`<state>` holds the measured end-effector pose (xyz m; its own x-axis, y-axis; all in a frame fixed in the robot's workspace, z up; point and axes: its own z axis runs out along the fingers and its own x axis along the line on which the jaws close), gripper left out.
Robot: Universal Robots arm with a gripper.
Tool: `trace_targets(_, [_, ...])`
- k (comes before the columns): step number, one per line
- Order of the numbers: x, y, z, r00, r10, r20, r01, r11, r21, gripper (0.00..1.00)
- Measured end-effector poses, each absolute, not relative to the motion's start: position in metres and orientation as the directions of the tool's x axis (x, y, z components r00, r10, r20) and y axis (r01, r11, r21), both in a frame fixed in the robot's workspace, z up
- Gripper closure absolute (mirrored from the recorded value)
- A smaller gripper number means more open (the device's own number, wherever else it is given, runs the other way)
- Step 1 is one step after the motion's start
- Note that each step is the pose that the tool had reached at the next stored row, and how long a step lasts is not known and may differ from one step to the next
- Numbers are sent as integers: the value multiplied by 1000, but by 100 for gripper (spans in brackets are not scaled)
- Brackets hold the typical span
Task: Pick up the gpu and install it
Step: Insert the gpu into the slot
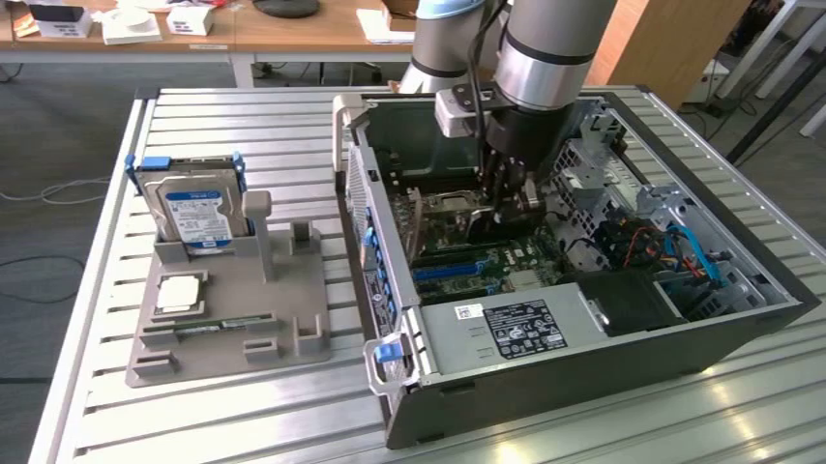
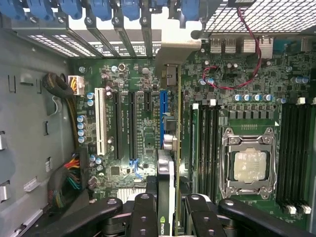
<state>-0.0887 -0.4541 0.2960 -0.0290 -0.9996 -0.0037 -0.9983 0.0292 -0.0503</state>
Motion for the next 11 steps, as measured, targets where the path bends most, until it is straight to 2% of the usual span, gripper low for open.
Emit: trace_targets(11, [-91,-454,294,-29,-1000,2,-998,29,-50,73])
